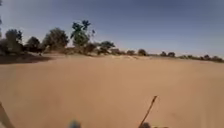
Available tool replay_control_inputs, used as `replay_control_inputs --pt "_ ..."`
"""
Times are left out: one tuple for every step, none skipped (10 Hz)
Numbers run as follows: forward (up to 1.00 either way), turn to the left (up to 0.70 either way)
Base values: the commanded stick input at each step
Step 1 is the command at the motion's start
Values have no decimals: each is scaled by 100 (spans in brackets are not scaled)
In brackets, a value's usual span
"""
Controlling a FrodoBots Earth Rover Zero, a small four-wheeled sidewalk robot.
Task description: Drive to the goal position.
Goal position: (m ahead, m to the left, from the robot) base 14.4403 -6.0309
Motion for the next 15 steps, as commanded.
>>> replay_control_inputs --pt "70 0" --pt "70 0" --pt "70 0" --pt "70 0" --pt "70 0" --pt "70 0" --pt "70 0" --pt "70 0" --pt "70 0" --pt "70 0" --pt "70 0" --pt "70 0" --pt "70 0" --pt "70 0" --pt "70 0"
